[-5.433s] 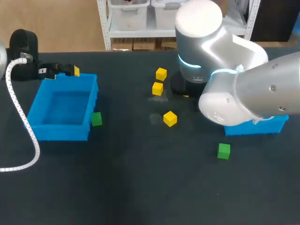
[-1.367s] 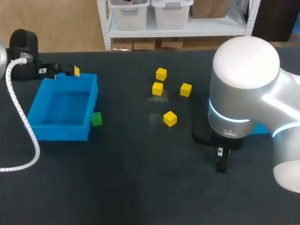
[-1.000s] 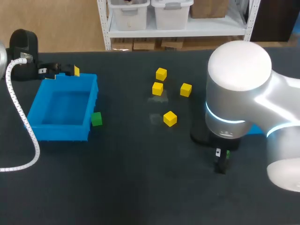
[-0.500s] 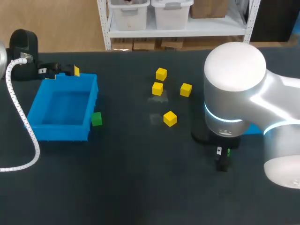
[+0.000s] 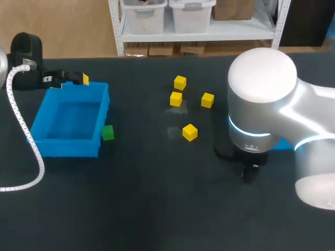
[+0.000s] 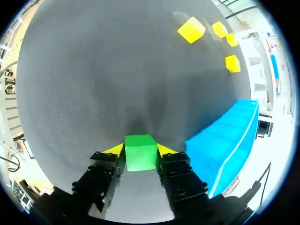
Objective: Put the green cubes in the right bin and the yellow cubes in the left bin.
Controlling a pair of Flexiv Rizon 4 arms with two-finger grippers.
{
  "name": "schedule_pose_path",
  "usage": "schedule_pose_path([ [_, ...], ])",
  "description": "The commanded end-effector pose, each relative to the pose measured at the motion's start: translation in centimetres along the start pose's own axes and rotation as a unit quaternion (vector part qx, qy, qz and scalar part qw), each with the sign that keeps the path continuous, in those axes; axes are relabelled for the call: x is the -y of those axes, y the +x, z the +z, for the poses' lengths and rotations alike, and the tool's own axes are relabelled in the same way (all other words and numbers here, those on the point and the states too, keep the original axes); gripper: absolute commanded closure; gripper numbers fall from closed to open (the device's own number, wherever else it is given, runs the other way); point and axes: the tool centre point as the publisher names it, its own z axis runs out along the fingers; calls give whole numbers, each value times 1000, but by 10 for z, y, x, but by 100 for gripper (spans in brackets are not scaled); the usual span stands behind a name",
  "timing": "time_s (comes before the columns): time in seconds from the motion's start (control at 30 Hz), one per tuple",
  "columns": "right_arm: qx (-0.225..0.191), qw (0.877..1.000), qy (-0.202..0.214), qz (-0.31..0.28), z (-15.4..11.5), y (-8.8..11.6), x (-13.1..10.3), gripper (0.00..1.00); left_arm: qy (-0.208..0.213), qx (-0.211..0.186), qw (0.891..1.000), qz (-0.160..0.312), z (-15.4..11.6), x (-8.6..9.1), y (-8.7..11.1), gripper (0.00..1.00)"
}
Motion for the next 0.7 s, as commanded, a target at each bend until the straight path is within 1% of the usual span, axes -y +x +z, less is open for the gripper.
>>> schedule_pose_path([
  [0.03, 8, 1000, 1, 0, -4, 0, 4, 100, 3, 2, 1000, 1, 0, -1, 1, 0],
  [0.17, 24, 1000, 8, -1, -13, -6, 8, 100, 3, 2, 1000, 1, 0, -1, 1, 0],
  [0.23, 47, 999, 14, 5, -25, -14, 14, 100, 3, 2, 1000, 1, 0, -1, 1, 0],
  [0.3, 78, 996, 26, 21, -43, -23, 25, 100, 3, 2, 1000, 1, 0, -1, 1, 0],
  [0.37, 114, 991, 46, 48, -64, -32, 42, 100, 3, 2, 1000, 1, 0, -1, 1, 0],
  [0.43, 145, 984, 63, 81, -83, -36, 62, 100, 3, 2, 1000, 1, 0, -1, 1, 0],
  [0.53, 181, 971, 89, 129, -104, -35, 92, 100, 3, 2, 1000, 1, 0, -1, 1, 0],
  [0.6, 195, 961, 104, 167, -113, -31, 114, 100, 3, 2, 1000, 1, 0, -1, 1, 0],
  [0.7, 197, 950, 123, 206, -110, -21, 143, 100, 3, 2, 1000, 1, 0, -1, 1, 0],
])
